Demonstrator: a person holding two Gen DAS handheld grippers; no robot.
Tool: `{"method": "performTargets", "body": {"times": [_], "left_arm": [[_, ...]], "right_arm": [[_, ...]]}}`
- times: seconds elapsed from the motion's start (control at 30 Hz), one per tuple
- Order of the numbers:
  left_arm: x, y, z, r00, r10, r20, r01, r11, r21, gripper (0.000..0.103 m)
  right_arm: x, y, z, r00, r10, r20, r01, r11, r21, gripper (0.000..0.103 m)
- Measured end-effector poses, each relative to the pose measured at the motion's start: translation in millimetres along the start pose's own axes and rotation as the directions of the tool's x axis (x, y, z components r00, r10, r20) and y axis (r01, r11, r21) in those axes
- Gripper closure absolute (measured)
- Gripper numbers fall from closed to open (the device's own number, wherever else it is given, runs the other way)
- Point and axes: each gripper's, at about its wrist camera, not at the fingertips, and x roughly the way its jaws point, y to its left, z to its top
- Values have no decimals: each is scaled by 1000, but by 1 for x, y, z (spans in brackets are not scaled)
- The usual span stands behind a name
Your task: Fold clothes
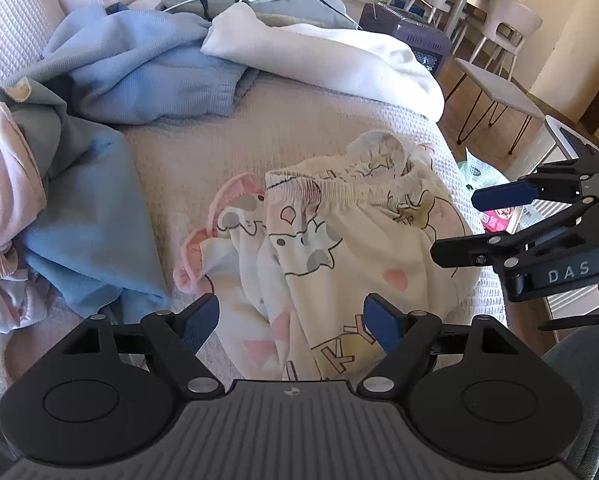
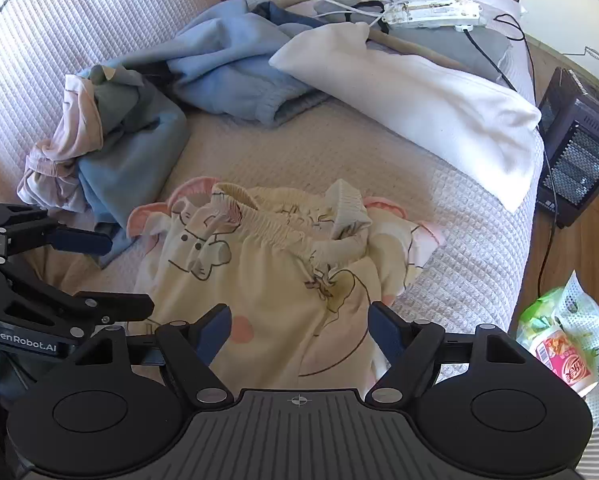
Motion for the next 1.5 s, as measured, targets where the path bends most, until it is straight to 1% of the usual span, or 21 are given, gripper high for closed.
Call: {"method": "performTargets", "body": {"times": [0.1, 0.43, 0.7, 1.03, 1.5], "left_arm": [[1, 0, -1, 1000, 0, -7, 0, 1000, -2, 26], [6, 2, -4, 1000, 6, -27, -7, 1000, -10, 25], [7, 0, -4, 999, 5, -33, -5, 1000, -6, 25], [10, 0, -9, 999, 2, -52, -3, 1000, -9, 25], [10, -2, -9, 999, -3, -55, 3, 1000, -7, 25]], "right_arm": [[0, 2, -1, 1000, -16, -1, 16, 1000, -12, 25], [4, -9, -1, 999, 38, -11, -37, 998, 52, 25], [5, -15, -2, 998, 59, -12, -58, 995, 86, 25], [7, -15, -2, 998, 57, -20, -55, 995, 86, 25], [6, -16, -2, 998, 63, -19, -61, 993, 98, 25]]}}
